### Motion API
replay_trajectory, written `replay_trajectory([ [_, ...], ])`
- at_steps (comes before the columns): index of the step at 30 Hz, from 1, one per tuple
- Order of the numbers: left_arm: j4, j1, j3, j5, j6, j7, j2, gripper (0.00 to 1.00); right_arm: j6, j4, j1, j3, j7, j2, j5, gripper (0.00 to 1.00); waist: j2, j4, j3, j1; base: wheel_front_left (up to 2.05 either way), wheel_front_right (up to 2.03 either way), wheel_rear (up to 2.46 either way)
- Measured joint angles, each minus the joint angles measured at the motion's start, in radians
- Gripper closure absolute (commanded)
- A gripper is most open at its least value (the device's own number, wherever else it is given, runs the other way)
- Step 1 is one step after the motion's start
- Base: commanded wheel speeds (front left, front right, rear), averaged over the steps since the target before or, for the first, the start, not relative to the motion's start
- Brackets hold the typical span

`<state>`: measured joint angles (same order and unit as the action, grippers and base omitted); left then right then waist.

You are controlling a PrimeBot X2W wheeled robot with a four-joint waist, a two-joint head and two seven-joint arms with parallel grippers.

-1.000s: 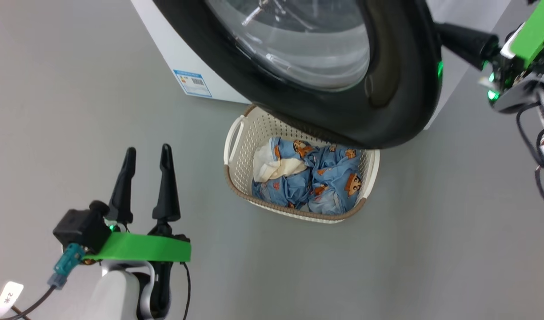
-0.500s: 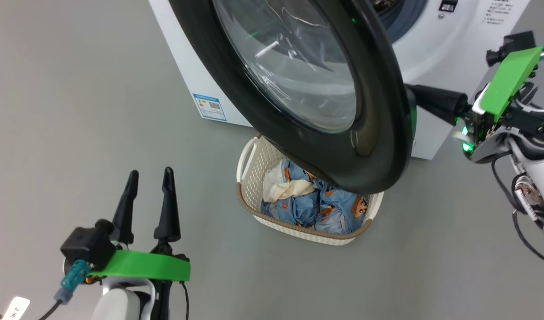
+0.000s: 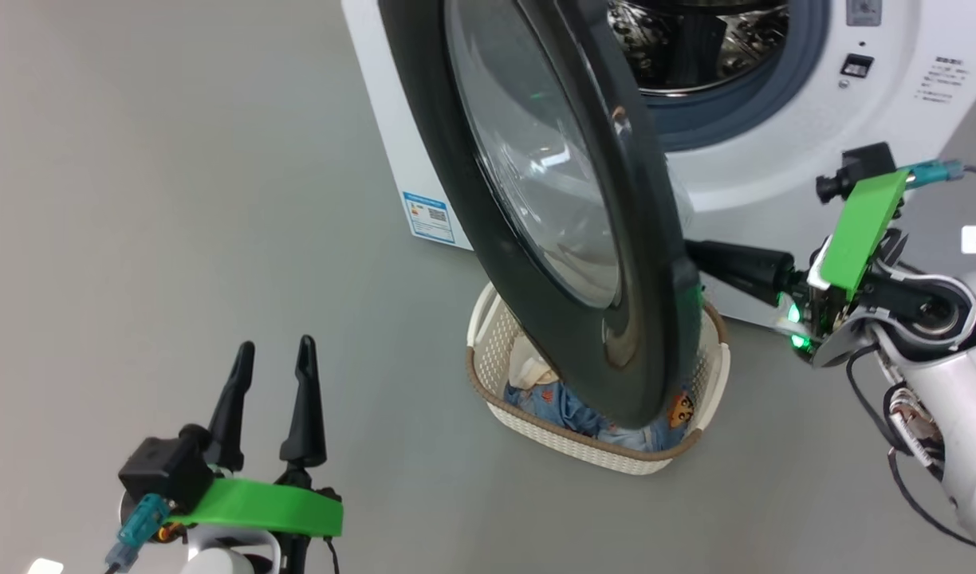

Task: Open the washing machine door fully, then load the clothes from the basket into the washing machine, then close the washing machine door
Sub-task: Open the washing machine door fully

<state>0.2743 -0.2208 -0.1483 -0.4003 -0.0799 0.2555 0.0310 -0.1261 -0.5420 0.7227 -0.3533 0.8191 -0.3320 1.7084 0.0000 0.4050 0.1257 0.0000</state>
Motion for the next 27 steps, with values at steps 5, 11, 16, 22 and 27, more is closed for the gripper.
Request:
replay_trajectory([
  [5, 0.006, 0.002, 0.001, 0.0, 0.0, 0.0, 0.0, 0.0, 0.0, 0.027, -0.037, 0.0, 0.016, 0.017, 0.019, 1.0, 0.0, 0.026, -0.015, 0.0, 0.0, 0.0, 0.0],
  [11, 0.014, 0.002, 0.001, 0.0, 0.0, 0.0, 0.0, 0.0, 0.0, 0.041, -0.053, -0.002, 0.017, 0.024, 0.026, 1.0, 0.0, 0.046, -0.026, 0.0, 0.0, 0.0, 0.0],
  [16, 0.015, 0.002, 0.002, 0.005, 0.0, 0.0, 0.0, 0.0, 0.0, 0.046, -0.055, -0.001, 0.017, 0.029, 0.026, 1.0, 0.0, 0.051, -0.031, 0.0, 0.0, 0.0, 0.0],
  [22, 0.017, 0.005, 0.003, 0.006, 0.0, 0.0, 0.0, 0.0, 0.0, 0.047, -0.061, -0.001, 0.028, 0.035, 0.026, 1.0, 0.0001, 0.048, -0.036, 0.0001, 0.0, 0.0, 0.0],
  [27, 0.017, 0.005, 0.003, 0.006, 0.0, 0.0, 0.0, 0.0, 0.0, 0.047, -0.061, -0.001, 0.034, 0.039, 0.026, 1.0, 0.0, 0.046, -0.035, 0.0001, 0.0, 0.0, 0.0],
])
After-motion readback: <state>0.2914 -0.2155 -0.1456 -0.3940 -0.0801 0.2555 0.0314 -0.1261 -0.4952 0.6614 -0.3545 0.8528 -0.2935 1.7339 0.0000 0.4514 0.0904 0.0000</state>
